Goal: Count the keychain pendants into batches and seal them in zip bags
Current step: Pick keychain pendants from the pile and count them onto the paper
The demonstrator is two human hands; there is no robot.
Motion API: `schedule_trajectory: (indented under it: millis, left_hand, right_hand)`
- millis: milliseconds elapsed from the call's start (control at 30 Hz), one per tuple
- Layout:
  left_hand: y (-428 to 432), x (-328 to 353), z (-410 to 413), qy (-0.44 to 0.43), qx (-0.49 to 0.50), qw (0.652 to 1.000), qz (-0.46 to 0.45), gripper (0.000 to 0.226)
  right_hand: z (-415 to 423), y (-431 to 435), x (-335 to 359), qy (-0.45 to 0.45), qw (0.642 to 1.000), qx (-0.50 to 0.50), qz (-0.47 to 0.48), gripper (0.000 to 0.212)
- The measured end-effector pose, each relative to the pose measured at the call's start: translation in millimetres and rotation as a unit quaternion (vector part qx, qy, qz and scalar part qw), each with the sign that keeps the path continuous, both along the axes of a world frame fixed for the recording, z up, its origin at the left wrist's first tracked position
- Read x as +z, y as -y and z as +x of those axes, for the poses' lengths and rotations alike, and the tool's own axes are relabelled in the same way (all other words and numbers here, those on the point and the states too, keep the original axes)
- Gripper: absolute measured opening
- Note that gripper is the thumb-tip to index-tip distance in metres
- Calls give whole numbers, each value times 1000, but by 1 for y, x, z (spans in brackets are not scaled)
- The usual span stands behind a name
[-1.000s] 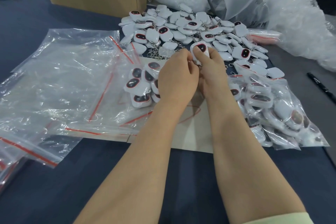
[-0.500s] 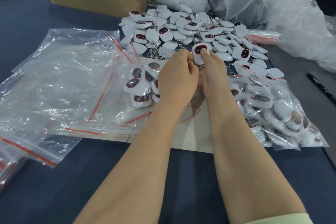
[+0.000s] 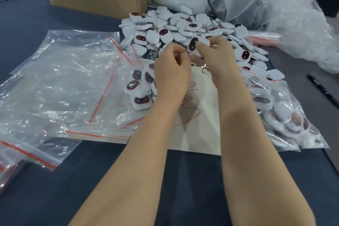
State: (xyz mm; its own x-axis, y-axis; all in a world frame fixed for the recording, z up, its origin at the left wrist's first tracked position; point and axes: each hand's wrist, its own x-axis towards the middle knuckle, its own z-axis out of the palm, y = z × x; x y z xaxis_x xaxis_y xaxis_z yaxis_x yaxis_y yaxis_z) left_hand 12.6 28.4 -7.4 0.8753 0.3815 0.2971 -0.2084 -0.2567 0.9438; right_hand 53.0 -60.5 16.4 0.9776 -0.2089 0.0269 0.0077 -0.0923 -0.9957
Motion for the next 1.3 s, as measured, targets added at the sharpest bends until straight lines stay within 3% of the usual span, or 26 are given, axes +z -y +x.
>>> schedule_trajectory:
  millis: [67,167,233,367,500,567,667,733,800,833,967,1300]
  left_hand:
    - [-1,2,-1,14,10,999,-39,13]
    - [2,5,-4,48,18,998,-37,12]
    - [5,7,-6,76,17,997,-14,13]
    - [7,7,-8,129,31,990,41,15]
    - [8,6,-9,159,47,983,80,16]
    - [9,5,-8,166,45,982,84,16]
    - [7,1,-6,153,39,984,78,15]
    - [6,-3,-4,130,23,988,77,14]
    - [7,-7,-3,113,8,988,103,13]
    - [8,-8,-2,111,3,987,117,14]
    - [11,-12,-3,116,3,980,159,15]
    - [11,-10,-4,107,-2,982,154,14]
  right_hand:
    - [-7,2,10,-25,994,41,-96,26]
    - [-16,2,17,-44,972,96,-211,18]
    - [-18,-1,14,-38,969,125,-212,11]
    - [-17,-3,10,-28,975,209,-73,21]
    - [-11,1,2,-25,949,269,-159,37]
    - [-10,3,-2,-19,939,261,-222,43]
    - [-10,0,-6,-17,953,234,-191,42]
    - [-6,-1,-10,20,969,118,-217,32]
    - [2,5,-21,29,937,-55,-343,28]
    - [5,9,-28,3,912,-92,-400,32]
    - [15,14,-44,-125,856,-93,-492,44]
    - [33,13,-44,-208,828,-62,-517,62]
